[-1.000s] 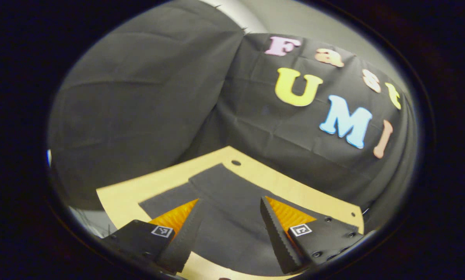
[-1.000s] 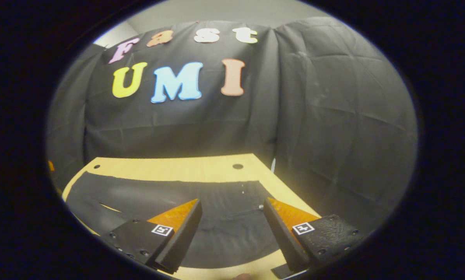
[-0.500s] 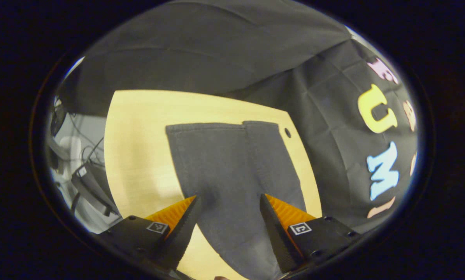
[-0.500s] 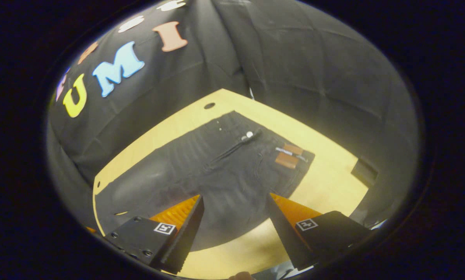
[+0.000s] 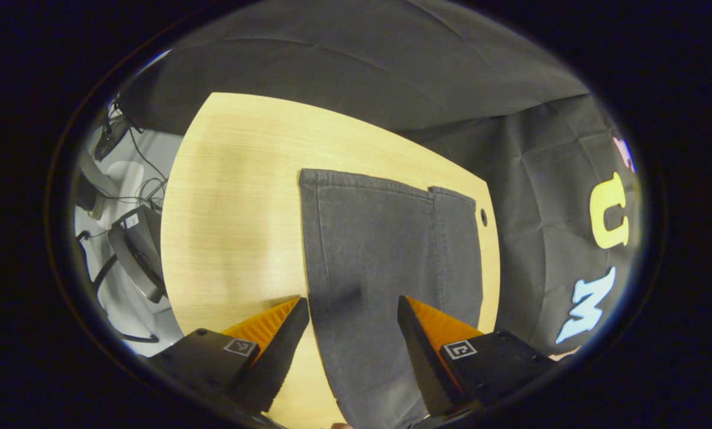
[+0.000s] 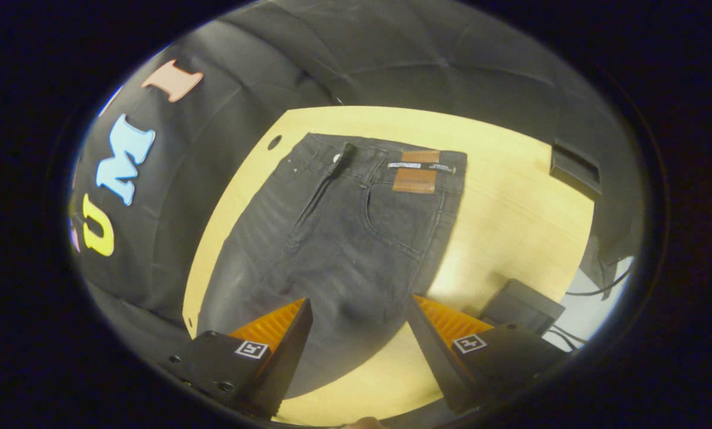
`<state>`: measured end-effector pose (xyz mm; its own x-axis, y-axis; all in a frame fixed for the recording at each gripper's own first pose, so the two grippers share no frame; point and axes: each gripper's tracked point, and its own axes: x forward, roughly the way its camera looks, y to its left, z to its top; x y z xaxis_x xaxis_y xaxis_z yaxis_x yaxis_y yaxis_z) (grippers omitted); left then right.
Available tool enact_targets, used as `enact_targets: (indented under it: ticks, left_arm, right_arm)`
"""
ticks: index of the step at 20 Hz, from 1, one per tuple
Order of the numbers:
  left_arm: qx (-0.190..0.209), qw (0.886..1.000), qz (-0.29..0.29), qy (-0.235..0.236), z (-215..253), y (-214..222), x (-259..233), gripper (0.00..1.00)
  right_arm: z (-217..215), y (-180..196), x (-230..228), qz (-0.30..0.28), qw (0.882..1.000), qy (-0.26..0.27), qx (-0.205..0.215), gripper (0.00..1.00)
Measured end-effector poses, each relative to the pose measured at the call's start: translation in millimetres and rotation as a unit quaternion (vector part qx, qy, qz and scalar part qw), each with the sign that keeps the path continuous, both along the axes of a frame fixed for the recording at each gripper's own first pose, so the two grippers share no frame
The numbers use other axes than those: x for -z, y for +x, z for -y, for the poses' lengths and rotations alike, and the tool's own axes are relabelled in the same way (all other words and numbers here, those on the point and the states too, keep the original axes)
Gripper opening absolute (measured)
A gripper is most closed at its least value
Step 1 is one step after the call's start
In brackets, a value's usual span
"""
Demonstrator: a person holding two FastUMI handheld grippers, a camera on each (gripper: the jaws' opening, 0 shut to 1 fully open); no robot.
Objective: Grasp the waist and the cuffs of the jeans and fold them to make the two legs overlap; first hold the waist and fold one-third of the jeans toward the cuffs, then hold the cuffs and fold the remaining one-third in the same direction to finish folding.
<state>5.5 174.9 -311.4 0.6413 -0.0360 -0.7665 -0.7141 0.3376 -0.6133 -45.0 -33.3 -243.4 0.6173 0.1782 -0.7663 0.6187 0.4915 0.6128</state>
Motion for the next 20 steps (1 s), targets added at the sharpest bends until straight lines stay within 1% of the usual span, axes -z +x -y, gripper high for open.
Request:
enact_targets:
  ticks: [4, 6, 8, 9, 10, 11, 12, 13, 14, 15, 16, 17, 19, 20]
  left_arm:
    - [0.006, 1.000, -0.002, 0.007, -4.7, 17.5, 1.7, 0.97]
    - [0.017, 1.000, 0.005, 0.005, 1.2, 24.4, -0.4, 0.96]
    - [0.020, 1.000, 0.016, 0.000, 5.6, 32.0, -0.3, 0.96]
    - [0.019, 1.000, 0.020, -0.003, 7.4, 35.1, -0.3, 0.96]
    - [0.021, 1.000, 0.018, -0.006, 8.1, 35.7, 1.8, 0.96]
    - [0.020, 0.999, 0.024, -0.010, 9.0, 36.8, 1.6, 0.94]
    - [0.015, 0.999, 0.024, -0.015, 8.5, 36.3, 2.1, 0.93]
    - [0.012, 0.999, 0.030, -0.024, 8.7, 37.0, 4.0, 0.87]
    - [0.005, 0.999, 0.031, -0.032, 7.5, 36.3, 4.5, 0.84]
    - [0.000, 0.998, 0.036, -0.041, 7.5, 37.2, 7.0, 0.78]
    - [-0.007, 0.998, 0.038, -0.050, 8.0, 36.9, 9.5, 0.74]
    - [-0.009, 0.997, 0.045, -0.060, 8.1, 37.5, 9.8, 0.67]
    - [-0.013, 0.996, 0.041, -0.072, 7.3, 32.4, 11.7, 0.63]
    - [-0.018, 0.996, 0.041, -0.079, 9.8, 34.8, 19.3, 0.48]
  right_arm:
    - [5.3, 4.7, 10.9, -0.019, 0.999, 0.029, 0.024, 0.96]
    - [5.8, 3.8, 16.2, -0.027, 0.998, 0.045, 0.035, 0.96]
    - [7.8, 4.9, 17.2, -0.028, 0.997, 0.060, 0.044, 0.95]
    - [9.2, 3.1, 17.0, -0.032, 0.996, 0.062, 0.053, 0.95]
    - [16.3, 3.9, 17.6, -0.033, 0.996, 0.052, 0.061, 0.95]
    - [21.5, 2.0, 21.4, -0.038, 0.997, 0.038, 0.064, 0.95]
    - [28.1, 0.4, 23.3, -0.040, 0.997, 0.029, 0.066, 0.96]
    - [28.3, 3.0, 20.5, -0.033, 0.996, 0.035, 0.069, 0.96]
    - [25.0, 9.5, 18.3, -0.022, 0.996, 0.054, 0.071, 0.96]
    - [21.6, 15.4, 17.0, -0.015, 0.995, 0.073, 0.073, 0.96]
    - [22.7, 20.2, 17.1, -0.008, 0.993, 0.082, 0.079, 0.96]
    - [20.7, 23.6, 20.2, -0.006, 0.993, 0.090, 0.077, 0.95]
    - [20.8, 27.3, 23.7, -0.006, 0.994, 0.087, 0.070, 0.88]
    - [21.7, 26.1, 27.5, -0.011, 0.995, 0.080, 0.066, 0.79]
